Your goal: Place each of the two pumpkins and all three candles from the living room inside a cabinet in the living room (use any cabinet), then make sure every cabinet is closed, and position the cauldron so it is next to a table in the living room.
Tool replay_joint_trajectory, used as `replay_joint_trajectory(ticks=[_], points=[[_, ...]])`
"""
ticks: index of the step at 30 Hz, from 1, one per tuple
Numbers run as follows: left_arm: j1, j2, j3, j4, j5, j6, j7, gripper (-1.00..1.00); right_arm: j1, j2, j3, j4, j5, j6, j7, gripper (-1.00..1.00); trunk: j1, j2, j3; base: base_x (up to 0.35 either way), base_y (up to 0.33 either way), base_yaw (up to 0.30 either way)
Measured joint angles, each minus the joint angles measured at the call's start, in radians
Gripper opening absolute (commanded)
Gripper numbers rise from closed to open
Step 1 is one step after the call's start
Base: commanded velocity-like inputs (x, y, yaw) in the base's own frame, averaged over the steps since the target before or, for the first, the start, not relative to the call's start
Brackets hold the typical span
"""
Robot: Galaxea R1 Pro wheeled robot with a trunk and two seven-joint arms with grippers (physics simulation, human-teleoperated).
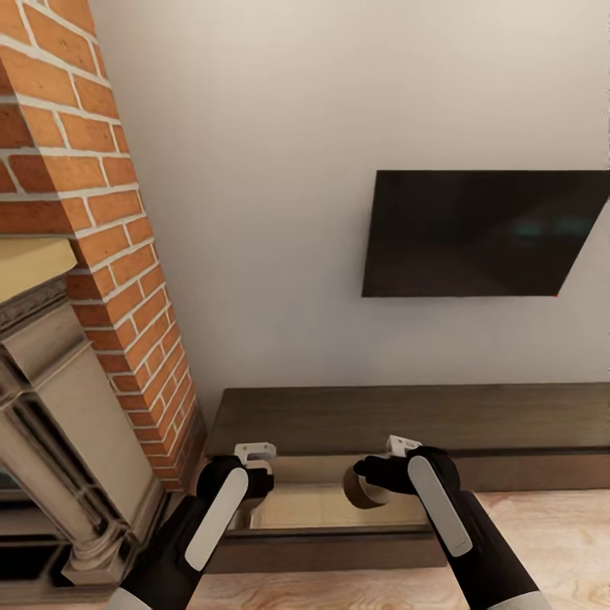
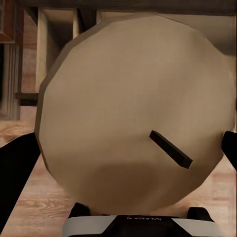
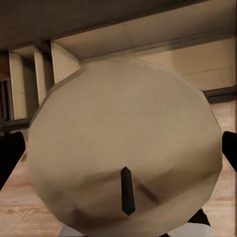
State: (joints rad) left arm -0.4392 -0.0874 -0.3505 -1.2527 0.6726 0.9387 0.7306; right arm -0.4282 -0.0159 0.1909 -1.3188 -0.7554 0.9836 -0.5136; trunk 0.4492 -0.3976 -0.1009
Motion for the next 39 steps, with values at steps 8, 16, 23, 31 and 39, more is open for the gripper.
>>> replay_joint_trajectory(ticks=[8, 16, 23, 31, 39], points=[[-0.001, -0.001, -0.001, 0.03, 0.016, -0.01, -0.002, -1.0, 0.0, 0.001, 0.001, 0.004, -0.002, -0.002, 0.0, -1.0, 0.0, 0.0, 0.0, 0.098, -0.167, 0.0], [-0.001, -0.002, -0.001, 0.045, 0.026, -0.032, -0.002, -1.0, 0.0, 0.002, 0.034, 0.006, -0.002, -0.024, -0.001, -1.0, 0.0, 0.0, 0.0, 0.103, -0.163, 0.0], [-0.002, -0.001, 0.0, 0.045, 0.026, -0.035, -0.002, -1.0, 0.0, 0.002, 0.037, 0.007, -0.001, -0.03, -0.001, -1.0, 0.0, 0.0, 0.0, 0.031, -0.173, 0.0], [-0.002, -0.002, 0.002, 0.044, 0.024, -0.034, -0.002, -1.0, 0.0, 0.002, 0.038, 0.006, -0.003, -0.031, -0.001, -1.0, 0.0, 0.0, 0.0, 0.122, -0.009, 0.0], [-0.002, 0.0, 0.005, 0.041, 0.025, -0.061, -0.002, -1.0, 0.0, 0.006, 0.039, 0.006, -0.005, -0.032, 0.0, -1.0, 0.0, 0.0, 0.0, 0.012, 0.002, 0.0]])
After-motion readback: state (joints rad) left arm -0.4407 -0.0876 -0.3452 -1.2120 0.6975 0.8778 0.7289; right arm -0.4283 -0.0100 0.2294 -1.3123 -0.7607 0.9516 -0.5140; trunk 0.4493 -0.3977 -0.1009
